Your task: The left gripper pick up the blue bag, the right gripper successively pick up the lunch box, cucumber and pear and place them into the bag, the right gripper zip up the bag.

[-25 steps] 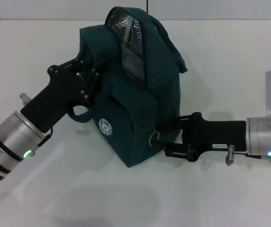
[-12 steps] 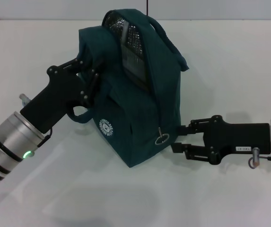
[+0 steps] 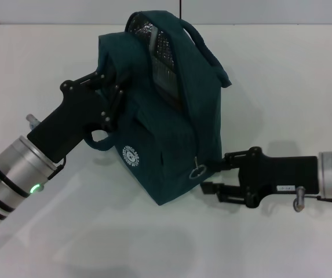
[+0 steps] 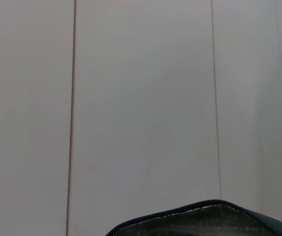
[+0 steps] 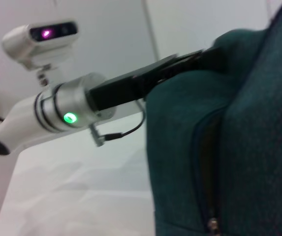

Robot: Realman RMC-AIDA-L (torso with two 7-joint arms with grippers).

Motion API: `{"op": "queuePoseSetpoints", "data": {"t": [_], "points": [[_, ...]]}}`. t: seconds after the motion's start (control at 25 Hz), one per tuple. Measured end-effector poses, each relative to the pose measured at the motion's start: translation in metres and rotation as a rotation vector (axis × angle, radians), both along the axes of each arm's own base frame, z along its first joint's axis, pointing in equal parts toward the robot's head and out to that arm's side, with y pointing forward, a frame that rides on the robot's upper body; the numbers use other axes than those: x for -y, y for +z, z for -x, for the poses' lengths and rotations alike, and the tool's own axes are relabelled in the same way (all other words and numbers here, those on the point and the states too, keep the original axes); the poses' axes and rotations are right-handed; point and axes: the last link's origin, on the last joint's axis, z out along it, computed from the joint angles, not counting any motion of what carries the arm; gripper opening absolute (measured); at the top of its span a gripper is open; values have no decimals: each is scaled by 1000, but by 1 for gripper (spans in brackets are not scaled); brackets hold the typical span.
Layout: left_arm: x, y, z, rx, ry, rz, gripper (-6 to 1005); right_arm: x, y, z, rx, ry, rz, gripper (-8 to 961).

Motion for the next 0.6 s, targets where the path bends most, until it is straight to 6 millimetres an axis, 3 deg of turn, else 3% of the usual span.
{"op": "queuePoseSetpoints", "data": {"t": [0.6], "points": [[-2, -2, -3, 4, -3, 8, 157, 3, -8, 9, 2, 41, 30, 347]]}}
